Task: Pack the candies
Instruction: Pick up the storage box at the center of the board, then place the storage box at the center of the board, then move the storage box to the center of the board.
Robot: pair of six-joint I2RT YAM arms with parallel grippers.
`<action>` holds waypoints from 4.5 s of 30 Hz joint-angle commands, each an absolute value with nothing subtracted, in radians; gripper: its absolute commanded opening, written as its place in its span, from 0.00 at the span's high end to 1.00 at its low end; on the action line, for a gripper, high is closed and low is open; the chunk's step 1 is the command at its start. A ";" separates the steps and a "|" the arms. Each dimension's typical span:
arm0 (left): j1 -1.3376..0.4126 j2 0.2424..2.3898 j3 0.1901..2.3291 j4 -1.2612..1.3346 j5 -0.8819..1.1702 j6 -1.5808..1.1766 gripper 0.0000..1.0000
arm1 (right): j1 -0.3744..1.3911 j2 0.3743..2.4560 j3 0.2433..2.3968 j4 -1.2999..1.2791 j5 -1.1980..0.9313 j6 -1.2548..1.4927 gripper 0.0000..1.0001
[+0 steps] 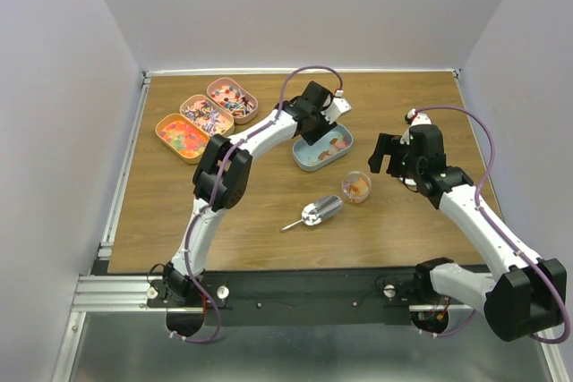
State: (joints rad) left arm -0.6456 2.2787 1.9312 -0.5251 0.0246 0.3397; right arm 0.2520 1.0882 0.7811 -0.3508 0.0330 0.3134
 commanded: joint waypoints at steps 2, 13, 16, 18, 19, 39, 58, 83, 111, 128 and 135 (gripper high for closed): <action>-0.646 2.342 1.993 -0.560 0.061 0.333 0.65 | 0.250 1.081 0.762 -0.364 0.060 0.307 0.00; -0.638 2.218 1.853 -0.480 0.104 0.290 1.00 | 0.250 1.071 0.761 -0.364 0.054 0.305 0.00; -0.614 2.132 1.762 -0.425 0.169 0.249 1.00 | 0.249 1.065 0.762 -0.364 0.048 0.305 0.00; -0.578 2.059 1.717 -0.405 0.204 0.226 1.00 | 0.250 1.060 0.764 -0.362 0.041 0.305 0.00; -0.568 2.036 1.680 -0.397 0.212 0.215 1.00 | 0.249 1.058 0.764 -0.362 0.040 0.304 0.00; -0.046 1.329 1.073 -0.269 0.017 -0.144 1.00 | 0.250 1.009 0.755 -0.339 -0.071 0.311 0.00; 0.469 1.295 0.778 -0.063 0.008 -0.350 1.00 | 0.319 0.950 0.742 -0.325 -0.077 0.305 0.00; 0.489 1.505 0.782 0.043 -0.104 -0.454 0.77 | 0.321 0.982 0.736 -0.325 -0.083 0.299 0.00; 0.391 1.330 0.790 -0.032 -0.189 -0.506 0.34 | 0.328 0.959 0.733 -0.324 -0.069 0.298 0.00; -0.170 1.469 1.129 -0.115 -0.061 -0.006 0.26 | 0.328 0.992 0.733 -0.324 -0.055 0.296 0.00; -0.273 1.773 1.318 -0.236 -0.130 0.129 0.25 | 0.328 1.000 0.730 -0.325 -0.040 0.291 0.00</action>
State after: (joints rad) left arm -0.2325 1.6451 1.2320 -0.1242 -0.0998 0.0097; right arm 0.3218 0.9909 0.7425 -0.3386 -0.0711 0.3054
